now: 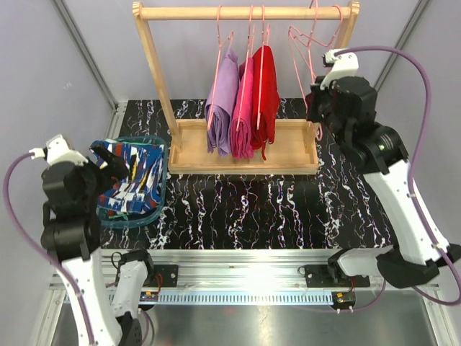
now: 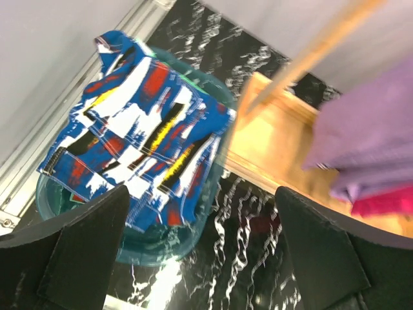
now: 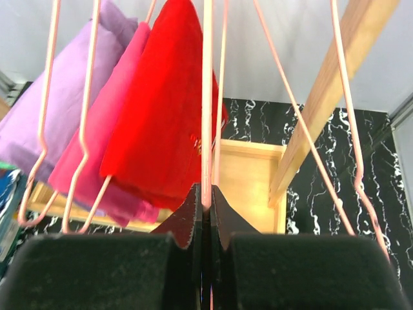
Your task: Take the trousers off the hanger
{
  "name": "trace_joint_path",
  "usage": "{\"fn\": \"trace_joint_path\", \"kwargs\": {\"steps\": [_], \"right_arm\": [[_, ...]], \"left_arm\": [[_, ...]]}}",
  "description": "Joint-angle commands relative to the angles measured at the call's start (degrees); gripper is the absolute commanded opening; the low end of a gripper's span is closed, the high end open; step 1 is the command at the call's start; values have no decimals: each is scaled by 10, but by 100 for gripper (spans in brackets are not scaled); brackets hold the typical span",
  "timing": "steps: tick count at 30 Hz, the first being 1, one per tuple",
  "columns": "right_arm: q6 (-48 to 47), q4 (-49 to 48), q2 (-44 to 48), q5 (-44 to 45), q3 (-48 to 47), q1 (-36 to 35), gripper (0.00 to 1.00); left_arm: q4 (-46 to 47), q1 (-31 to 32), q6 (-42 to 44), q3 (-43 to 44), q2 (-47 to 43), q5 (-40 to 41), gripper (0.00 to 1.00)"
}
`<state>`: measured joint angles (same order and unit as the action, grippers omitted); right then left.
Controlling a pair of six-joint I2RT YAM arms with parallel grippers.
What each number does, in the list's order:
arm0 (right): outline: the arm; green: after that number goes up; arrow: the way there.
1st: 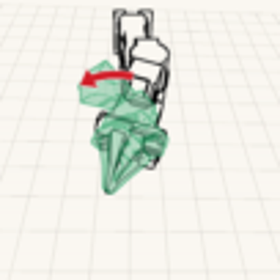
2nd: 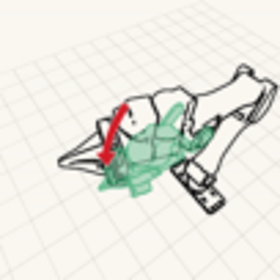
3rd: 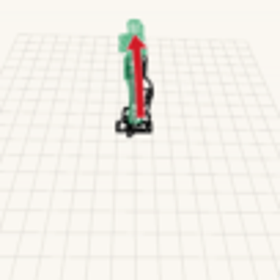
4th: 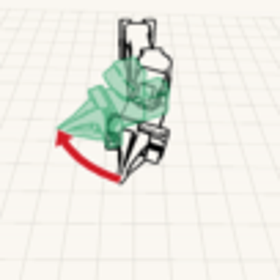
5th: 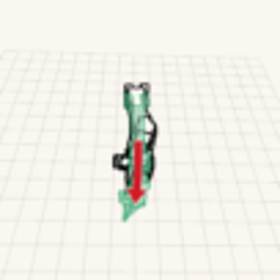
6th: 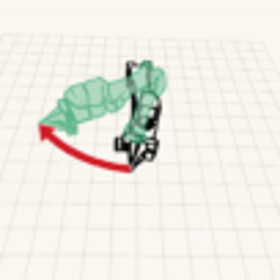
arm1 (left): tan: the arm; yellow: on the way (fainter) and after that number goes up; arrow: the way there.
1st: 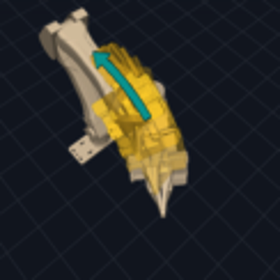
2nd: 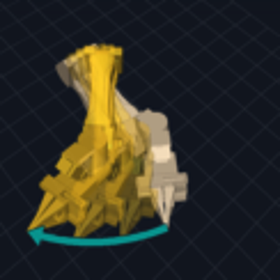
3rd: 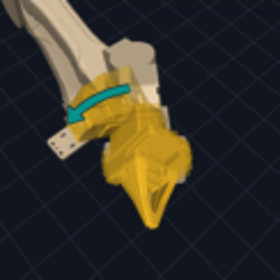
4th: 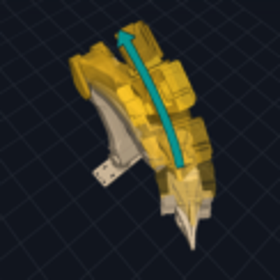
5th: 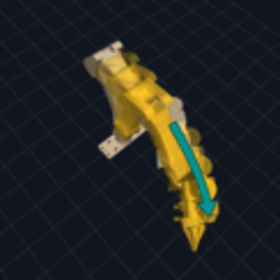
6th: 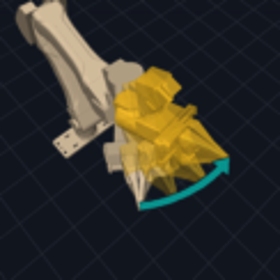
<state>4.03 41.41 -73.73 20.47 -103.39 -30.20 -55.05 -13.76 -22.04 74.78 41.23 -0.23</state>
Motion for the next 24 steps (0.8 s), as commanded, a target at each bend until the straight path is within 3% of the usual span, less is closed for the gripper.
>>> {"fn": "trace_joint_path", "kwargs": {"steps": [1, 6, 11, 15, 18, 19, 24], "right_arm": [[-19, -40, -42, 32, -64, 20, 0], [14, 4, -79, -31, -98, 66, 0], [47, -2, -43, -66, -30, 79, 0], [51, 1, -24, -67, -2, 80, 0], [61, 11, -7, -74, 6, 80, 34], [65, 11, 8, -75, 14, 80, 51], [68, 36, 60, -90, 29, 80, 72]], "left_arm": [[-40, 32, 24, 9, -38, 25, 99], [-87, 99, 45, 20, -80, 72, 99], [-101, 166, 60, 22, -104, 135, 99], [-95, 181, 68, 16, -113, 125, 99], [-83, 182, 78, 15, -128, 103, 99], [-81, 182, 82, 11, -138, 97, 99], [-60, 188, 109, -9, -160, 73, 99]]}}
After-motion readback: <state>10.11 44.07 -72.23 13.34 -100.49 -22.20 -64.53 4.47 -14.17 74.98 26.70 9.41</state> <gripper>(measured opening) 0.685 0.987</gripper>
